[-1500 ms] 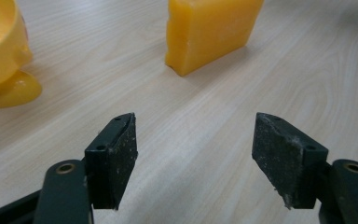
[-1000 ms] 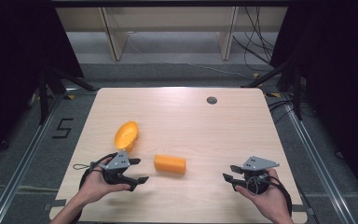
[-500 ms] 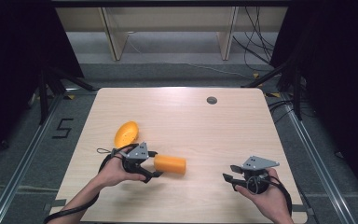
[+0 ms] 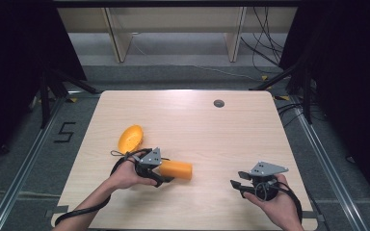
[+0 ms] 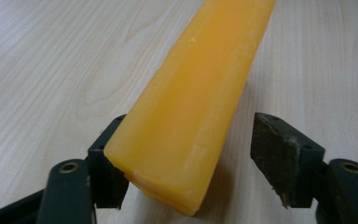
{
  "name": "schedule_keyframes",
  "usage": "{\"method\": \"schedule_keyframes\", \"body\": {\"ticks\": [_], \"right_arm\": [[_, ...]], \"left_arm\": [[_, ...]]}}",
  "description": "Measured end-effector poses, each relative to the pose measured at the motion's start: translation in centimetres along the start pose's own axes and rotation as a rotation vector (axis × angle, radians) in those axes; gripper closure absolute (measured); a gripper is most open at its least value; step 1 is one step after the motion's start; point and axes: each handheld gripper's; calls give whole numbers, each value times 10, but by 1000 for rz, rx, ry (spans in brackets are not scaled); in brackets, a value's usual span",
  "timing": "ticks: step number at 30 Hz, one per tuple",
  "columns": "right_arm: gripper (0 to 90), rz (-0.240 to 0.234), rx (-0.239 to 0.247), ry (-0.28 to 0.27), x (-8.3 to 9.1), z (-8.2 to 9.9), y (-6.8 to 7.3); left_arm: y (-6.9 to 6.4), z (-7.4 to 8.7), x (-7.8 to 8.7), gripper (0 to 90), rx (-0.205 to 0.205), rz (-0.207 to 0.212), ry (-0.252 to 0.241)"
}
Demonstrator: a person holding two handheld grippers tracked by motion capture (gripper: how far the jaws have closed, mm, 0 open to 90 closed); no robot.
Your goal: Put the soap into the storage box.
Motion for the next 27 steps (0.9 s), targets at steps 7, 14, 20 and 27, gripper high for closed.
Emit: {"method": "schedule_keyframes", "body": {"ticks": [7,14,20,27], "right_arm": [[540,-4,-23,12,1,0,1],[540,-7,-26,19,0,0,0],[539,-4,-33,26,1,1,-2],[538,-4,-37,25,0,1,-1]], "left_arm": [[4,1,-4,395,-12,-2,4],[3,1,-5,437,-10,1,15],[-9,3,-1,593,2,5,14],[-17,6,-1,597,35,-40,-11]]}}
Point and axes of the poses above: each handheld gripper's, and its own axes: x roughly backward along the jaws, z roughly out of its underside, y roughly to its left, and after that the axes turned 6 degrees about x, right-handed
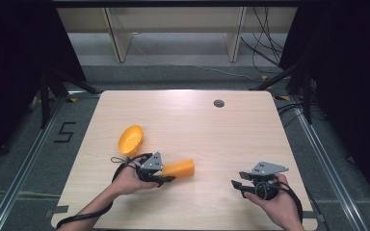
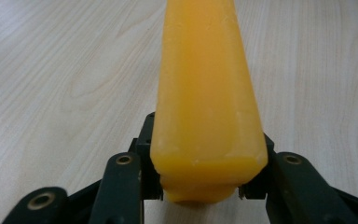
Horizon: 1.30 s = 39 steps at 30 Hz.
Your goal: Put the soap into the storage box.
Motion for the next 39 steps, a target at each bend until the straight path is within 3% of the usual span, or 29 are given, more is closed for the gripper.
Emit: {"method": "schedule_keyframes", "body": {"ticks": [5,9,11,12,13,14,15,16,18,19,21,22,25,27,30,32,35,36,39], "right_arm": [[537,2,0,-1,1,1,0],[537,3,-7,5,1,1,-1],[536,4,-9,3,1,0,0],[536,1,-20,11,2,0,1],[536,5,3,-4,2,1,0],[536,8,8,-10,2,1,0],[536,0,-32,11,4,1,3],[536,-1,-4,-6,4,1,0],[536,-1,-25,-9,6,2,1],[536,-4,-13,-13,6,3,0],[536,0,-26,-9,5,3,-1],[536,-8,-41,-2,6,2,0],[536,2,-26,-13,7,2,-1],[536,8,1,-29,6,2,-3],[536,11,-20,-29,7,1,-2],[536,3,-24,-27,7,1,-1],[536,7,-1,-34,5,1,-2],[536,4,-31,-23,6,1,0],[536,8,-26,-27,5,1,0]], "left_arm": [[-11,-1,1,599,44,-56,9],[-21,-8,-1,600,151,-118,1],[-23,-15,-2,601,172,-180,19],[-25,-17,-4,601,212,-192,7],[-27,-18,-6,601,234,-209,-8],[-27,-20,-6,601,213,-224,-12],[-31,-20,-8,601,244,-244,-27],[-34,-22,-8,601,239,-269,-38],[-37,-23,-5,602,235,-291,-47],[-41,-25,-1,601,275,-302,-81],[-45,-25,4,601,295,-339,-131],[-49,-24,5,601,326,-359,-169],[-54,-21,12,601,355,-412,-226],[-58,-20,16,601,369,-442,-238],[-61,-16,23,601,395,-493,-277],[-63,-13,28,602,400,-549,-283],[-63,-9,35,602,433,-575,-308],[-63,-9,38,601,432,-585,-303],[-63,-6,42,601,446,-601,-323]]}}
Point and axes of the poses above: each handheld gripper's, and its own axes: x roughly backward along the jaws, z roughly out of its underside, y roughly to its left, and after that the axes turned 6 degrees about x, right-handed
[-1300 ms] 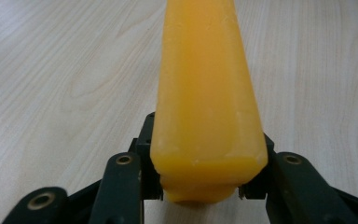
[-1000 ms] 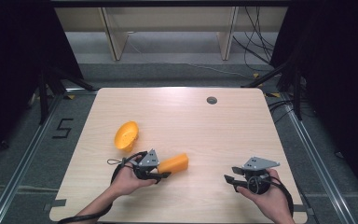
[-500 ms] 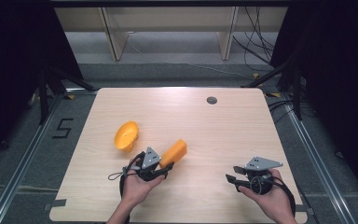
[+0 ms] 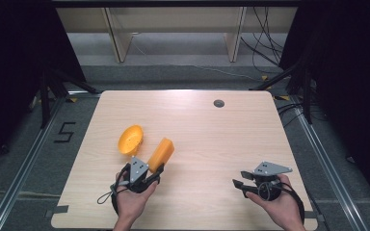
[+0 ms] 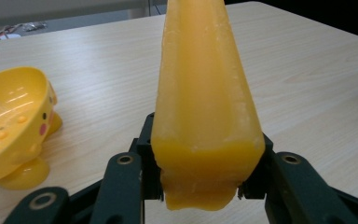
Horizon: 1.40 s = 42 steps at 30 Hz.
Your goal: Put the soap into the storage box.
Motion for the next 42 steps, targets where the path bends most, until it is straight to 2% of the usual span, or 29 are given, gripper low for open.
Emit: {"method": "schedule_keyframes", "body": {"ticks": [2,3,5,6,8,19,28,31,32,42], "right_arm": [[536,-11,5,-2,0,0,-1],[536,-3,-22,1,1,0,2],[536,-9,-7,-5,0,0,1],[536,-11,-17,-3,0,0,1],[535,-1,6,-6,1,0,0],[532,2,-3,-5,1,0,-1],[530,3,-4,-8,1,0,-1],[529,2,-5,-9,1,0,-1],[529,1,-6,-10,1,0,-1],[528,2,-6,-10,1,0,-1]], "left_arm": [[2,-1,2,601,9,-17,-6],[3,-1,2,601,13,-22,-14],[3,-2,4,601,22,-35,-15],[6,-3,5,601,31,-49,-29],[9,-5,7,601,43,-60,-41],[19,-13,14,601,81,-145,-70],[27,-20,15,601,99,-181,-104],[29,-22,16,601,92,-186,-100],[31,-23,15,601,90,-175,-105],[37,-30,17,601,89,-221,-117]]}}
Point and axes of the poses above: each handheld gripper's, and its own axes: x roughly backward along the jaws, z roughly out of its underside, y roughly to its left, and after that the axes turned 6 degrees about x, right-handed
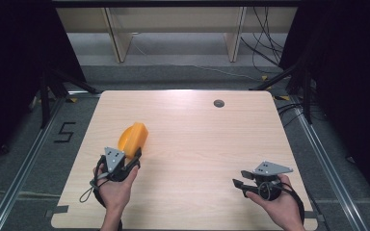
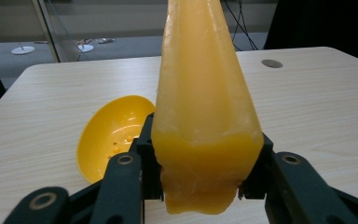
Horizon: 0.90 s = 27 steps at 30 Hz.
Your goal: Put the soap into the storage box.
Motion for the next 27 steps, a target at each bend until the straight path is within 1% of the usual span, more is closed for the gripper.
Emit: {"method": "schedule_keyframes", "body": {"ticks": [2,10,11,14,15,16,25,26,27], "right_arm": [[527,0,-1,0,0,0,0],[526,-3,-3,-3,0,0,0],[526,-3,-3,-3,0,0,0],[526,-2,-3,-2,0,0,0],[526,-5,-21,1,0,0,1],[526,-6,-20,1,0,0,1],[525,-6,-21,1,0,0,1],[525,2,5,-6,0,0,0],[525,-6,-17,-1,0,0,1]], "left_arm": [[0,-1,-1,601,15,-11,0],[2,-4,-3,601,24,-32,-5],[2,-4,-4,601,25,-31,-13],[3,-6,-4,601,27,-36,-12],[5,-7,-5,601,30,-41,-13],[6,-8,-5,601,29,-39,-14],[12,-10,-9,601,35,-78,-21],[14,-11,-10,601,37,-78,-23],[14,-11,-10,601,37,-78,-23]]}}
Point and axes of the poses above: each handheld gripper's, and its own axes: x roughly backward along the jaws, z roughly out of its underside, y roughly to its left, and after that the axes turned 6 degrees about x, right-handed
